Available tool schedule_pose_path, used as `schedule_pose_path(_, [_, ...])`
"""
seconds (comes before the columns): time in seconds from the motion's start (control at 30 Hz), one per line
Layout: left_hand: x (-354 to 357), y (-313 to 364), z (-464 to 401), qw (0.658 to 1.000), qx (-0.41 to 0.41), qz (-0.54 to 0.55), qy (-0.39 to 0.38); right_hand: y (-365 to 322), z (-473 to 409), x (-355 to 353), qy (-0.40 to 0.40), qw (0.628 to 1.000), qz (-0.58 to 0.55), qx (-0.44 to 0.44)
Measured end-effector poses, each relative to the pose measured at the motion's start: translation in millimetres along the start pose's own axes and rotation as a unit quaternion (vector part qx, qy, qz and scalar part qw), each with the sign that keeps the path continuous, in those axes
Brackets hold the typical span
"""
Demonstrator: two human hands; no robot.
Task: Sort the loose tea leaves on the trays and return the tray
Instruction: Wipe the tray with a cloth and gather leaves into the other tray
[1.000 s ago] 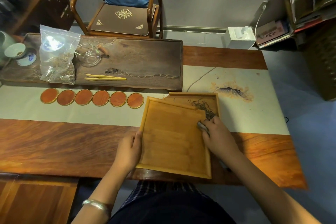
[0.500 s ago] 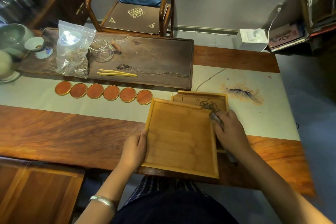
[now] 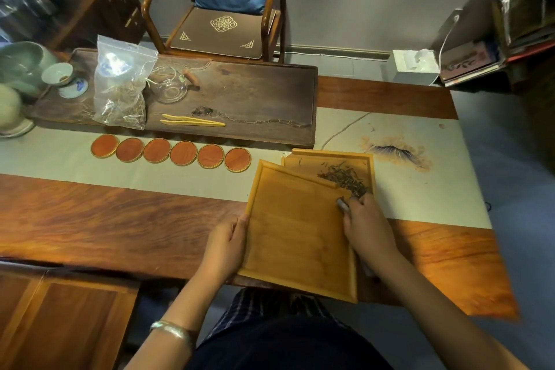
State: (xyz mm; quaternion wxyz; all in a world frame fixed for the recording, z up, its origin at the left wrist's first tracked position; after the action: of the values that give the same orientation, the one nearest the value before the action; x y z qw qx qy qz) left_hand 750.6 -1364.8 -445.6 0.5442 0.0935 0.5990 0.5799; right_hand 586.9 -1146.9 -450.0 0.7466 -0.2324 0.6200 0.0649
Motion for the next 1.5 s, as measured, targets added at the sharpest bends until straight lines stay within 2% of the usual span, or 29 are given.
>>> schedule_pose_path(0.27, [-1,-7,9,1.0,-0.005,0.009,-0.011,17,-23,6,0.022,0.999,-0.021,0.042])
schedule_pose_path(0.37, [-5,-14,10,1.0,-0.016,0.018,-0.004,14,-18,-2,0.054,0.997,-0.035,0.043])
schedule_pose_path(0.53, [-13,-22,8,0.999,-0.034,0.017,0.022,-30,-3,-30,0.138,0.988,-0.058,-0.049])
schedule_pose_path(0.7, [-11,-16,4,1.0,-0.022,0.0,0.016,-94,7,-26,0.074,0.977,-0.116,-0.163])
schedule_pose_path(0.83, [-1,-5,6,1.0,0.007,0.016,0.001,-127,7,-3,0.042,0.973,-0.139,-0.182])
schedule_pose_path(1.0, [6,-1,8,1.0,0.015,0.026,0.006,-124,-6,12,0.056,0.982,-0.108,-0.143])
schedule_pose_path(1.17, [0,-16,11,0.999,-0.017,0.036,0.004,-78,-17,11,0.07,0.992,-0.078,-0.073])
schedule_pose_path(1.33, [-7,-22,13,0.999,-0.024,0.034,0.008,-20,-21,9,0.039,0.997,-0.066,0.009])
schedule_pose_path(1.5, [-3,-21,13,0.999,-0.02,0.031,0.001,4,-27,4,0.022,0.997,-0.071,0.027])
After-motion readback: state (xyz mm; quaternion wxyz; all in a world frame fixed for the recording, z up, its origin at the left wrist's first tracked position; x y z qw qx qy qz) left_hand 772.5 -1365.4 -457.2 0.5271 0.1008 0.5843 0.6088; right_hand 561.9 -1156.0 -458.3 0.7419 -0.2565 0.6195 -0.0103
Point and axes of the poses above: each hand's wrist, its own z-axis away from the middle knuckle, its own x-axis out of the palm, y = z × x, the point moved 6 cm from there along -z, towards the middle knuckle, and after that the axes turned 3 degrees about y, right-handed, at the moved point
